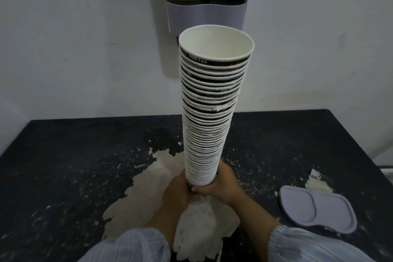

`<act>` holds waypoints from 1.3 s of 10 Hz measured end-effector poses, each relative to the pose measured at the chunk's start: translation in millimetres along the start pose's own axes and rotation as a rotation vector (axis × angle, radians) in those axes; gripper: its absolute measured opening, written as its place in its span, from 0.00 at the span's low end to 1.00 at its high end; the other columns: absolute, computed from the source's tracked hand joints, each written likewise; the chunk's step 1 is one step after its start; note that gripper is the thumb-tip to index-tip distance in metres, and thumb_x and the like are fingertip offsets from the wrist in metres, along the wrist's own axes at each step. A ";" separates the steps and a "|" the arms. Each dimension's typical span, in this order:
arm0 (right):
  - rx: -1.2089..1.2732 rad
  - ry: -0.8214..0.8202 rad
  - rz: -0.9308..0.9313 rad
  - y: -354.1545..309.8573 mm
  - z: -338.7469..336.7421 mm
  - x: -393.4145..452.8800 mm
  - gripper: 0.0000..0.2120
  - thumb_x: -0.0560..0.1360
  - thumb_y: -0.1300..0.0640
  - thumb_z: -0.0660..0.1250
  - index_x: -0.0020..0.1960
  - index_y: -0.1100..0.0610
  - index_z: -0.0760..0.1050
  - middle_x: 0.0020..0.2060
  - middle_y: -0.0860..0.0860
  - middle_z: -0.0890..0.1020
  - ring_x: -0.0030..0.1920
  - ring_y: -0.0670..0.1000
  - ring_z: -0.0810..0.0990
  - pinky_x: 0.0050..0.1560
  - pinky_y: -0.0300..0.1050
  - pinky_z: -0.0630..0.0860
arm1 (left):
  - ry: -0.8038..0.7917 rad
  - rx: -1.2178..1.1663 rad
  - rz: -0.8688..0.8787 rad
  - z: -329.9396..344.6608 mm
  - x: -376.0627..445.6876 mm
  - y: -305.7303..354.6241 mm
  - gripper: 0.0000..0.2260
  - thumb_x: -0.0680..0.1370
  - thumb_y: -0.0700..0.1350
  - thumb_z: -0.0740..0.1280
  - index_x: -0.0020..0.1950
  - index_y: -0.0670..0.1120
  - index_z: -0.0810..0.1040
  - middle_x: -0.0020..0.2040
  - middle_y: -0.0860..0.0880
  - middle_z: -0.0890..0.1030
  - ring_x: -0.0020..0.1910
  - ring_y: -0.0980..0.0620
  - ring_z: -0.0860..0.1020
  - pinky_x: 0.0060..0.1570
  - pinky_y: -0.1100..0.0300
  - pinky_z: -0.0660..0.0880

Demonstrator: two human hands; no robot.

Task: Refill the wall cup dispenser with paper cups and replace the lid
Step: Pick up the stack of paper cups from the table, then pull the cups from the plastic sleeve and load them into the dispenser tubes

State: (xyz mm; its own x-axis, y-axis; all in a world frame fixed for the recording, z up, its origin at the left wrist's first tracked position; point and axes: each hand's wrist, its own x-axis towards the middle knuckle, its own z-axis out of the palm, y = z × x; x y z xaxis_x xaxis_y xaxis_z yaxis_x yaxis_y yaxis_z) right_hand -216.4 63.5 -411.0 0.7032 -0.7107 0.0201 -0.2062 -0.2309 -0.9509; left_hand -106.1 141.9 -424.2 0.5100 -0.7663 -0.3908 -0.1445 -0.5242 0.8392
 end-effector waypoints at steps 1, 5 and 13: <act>0.013 0.033 -0.003 -7.8 -3.4 1.9 0.36 0.55 0.63 0.81 0.56 0.43 0.70 0.52 0.40 0.79 0.54 0.34 0.78 0.48 0.28 0.75 | -0.065 0.194 0.051 -1.6 7.0 -4.0 0.22 0.74 0.40 0.68 0.67 0.40 0.70 0.56 0.44 0.79 0.52 0.46 0.79 0.42 0.65 0.77; 0.048 0.201 -0.024 -33.4 -38.8 17.2 0.36 0.57 0.59 0.81 0.61 0.51 0.71 0.53 0.42 0.80 0.50 0.35 0.78 0.44 0.28 0.75 | -0.144 0.272 0.027 -33.7 16.1 -13.0 0.15 0.75 0.36 0.64 0.62 0.42 0.74 0.67 0.37 0.72 0.53 0.44 0.77 0.53 0.46 0.76; 0.038 0.270 0.040 16.6 -34.7 -13.1 0.43 0.57 0.65 0.80 0.61 0.38 0.62 0.53 0.32 0.71 0.51 0.24 0.72 0.41 0.20 0.71 | -0.084 -0.124 0.143 -51.0 -22.8 -8.9 0.28 0.64 0.35 0.77 0.61 0.46 0.73 0.55 0.48 0.79 0.53 0.51 0.78 0.50 0.63 0.76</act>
State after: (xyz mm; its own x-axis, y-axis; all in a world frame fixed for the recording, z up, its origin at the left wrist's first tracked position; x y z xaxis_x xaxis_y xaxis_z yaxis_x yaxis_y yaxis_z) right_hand -252.6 45.9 -416.4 0.4875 -0.8711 0.0591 -0.2006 -0.1776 -0.9635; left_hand -73.2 183.0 -403.4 0.4187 -0.8605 -0.2903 -0.1017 -0.3621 0.9266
